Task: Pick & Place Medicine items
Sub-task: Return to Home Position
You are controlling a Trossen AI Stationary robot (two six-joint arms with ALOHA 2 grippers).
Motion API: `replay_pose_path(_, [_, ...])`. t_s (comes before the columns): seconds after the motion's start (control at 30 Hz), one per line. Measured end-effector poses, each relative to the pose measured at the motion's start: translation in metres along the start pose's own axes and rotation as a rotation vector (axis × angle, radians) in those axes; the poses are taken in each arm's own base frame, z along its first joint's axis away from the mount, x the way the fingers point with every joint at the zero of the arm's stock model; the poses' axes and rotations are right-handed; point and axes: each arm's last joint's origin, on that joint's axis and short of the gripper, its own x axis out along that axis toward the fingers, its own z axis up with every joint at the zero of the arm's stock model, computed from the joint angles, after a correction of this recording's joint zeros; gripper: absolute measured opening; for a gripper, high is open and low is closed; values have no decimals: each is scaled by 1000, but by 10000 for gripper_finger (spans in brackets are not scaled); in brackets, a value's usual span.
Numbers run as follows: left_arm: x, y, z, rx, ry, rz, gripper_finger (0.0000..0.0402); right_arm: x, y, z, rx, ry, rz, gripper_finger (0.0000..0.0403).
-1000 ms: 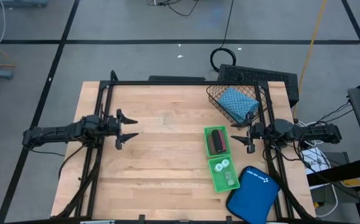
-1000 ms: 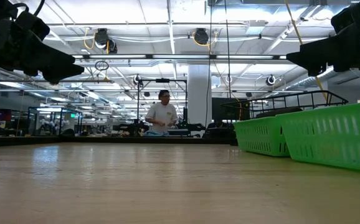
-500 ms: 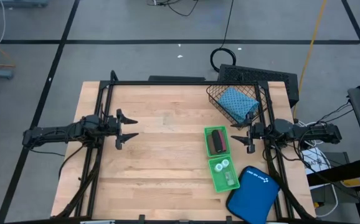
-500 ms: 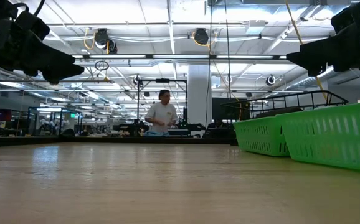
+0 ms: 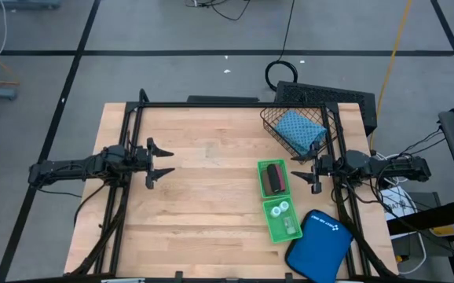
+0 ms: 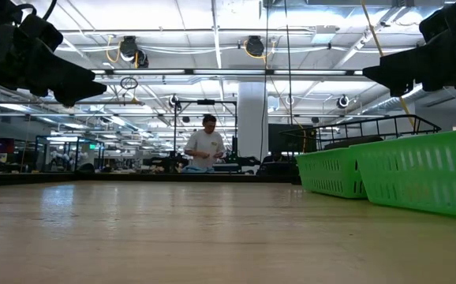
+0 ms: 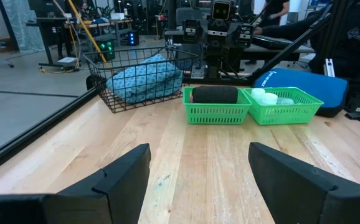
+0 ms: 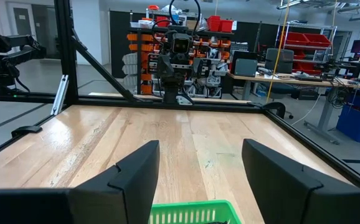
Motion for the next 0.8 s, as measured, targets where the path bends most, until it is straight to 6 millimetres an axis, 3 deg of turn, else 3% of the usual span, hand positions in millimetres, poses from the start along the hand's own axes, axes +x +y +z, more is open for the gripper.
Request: replay_pose_path(0.8, [0,0,0,0,0,0,280,0,0,0,0,0,0,216])
